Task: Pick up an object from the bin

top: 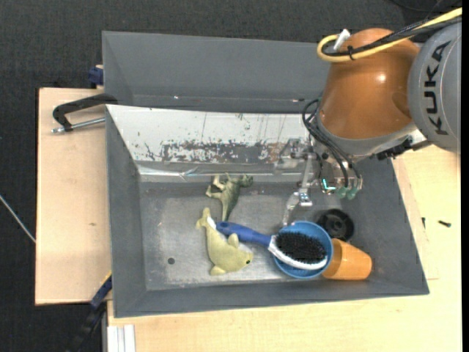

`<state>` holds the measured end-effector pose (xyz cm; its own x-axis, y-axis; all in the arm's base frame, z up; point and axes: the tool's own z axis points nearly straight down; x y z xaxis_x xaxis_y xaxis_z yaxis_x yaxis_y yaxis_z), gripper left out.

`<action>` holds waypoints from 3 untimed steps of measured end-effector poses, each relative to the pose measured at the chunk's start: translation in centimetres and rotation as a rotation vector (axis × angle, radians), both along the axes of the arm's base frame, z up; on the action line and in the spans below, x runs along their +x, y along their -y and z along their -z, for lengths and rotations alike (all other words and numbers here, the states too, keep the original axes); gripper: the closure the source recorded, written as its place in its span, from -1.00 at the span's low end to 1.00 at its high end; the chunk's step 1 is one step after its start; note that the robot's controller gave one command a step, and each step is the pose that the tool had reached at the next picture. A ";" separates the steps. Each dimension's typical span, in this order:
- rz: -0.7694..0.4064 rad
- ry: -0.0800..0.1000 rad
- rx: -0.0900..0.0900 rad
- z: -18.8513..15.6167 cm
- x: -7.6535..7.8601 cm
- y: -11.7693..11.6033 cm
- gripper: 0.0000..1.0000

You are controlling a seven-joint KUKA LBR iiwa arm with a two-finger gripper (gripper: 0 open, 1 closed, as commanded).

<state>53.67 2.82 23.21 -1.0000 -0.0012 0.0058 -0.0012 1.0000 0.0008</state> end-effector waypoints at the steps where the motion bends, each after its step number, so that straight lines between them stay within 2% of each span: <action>1: -0.193 0.005 0.002 15.7 -3.4 1.2 -1.00; 2: -0.192 0.009 0.002 15.5 -3.2 1.1 1.00; 3: -0.214 0.019 0.000 -0.1 -2.3 0.9 1.00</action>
Offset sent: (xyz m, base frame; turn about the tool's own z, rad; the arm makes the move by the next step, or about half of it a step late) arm -0.0335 -0.0131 -0.1559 -0.1927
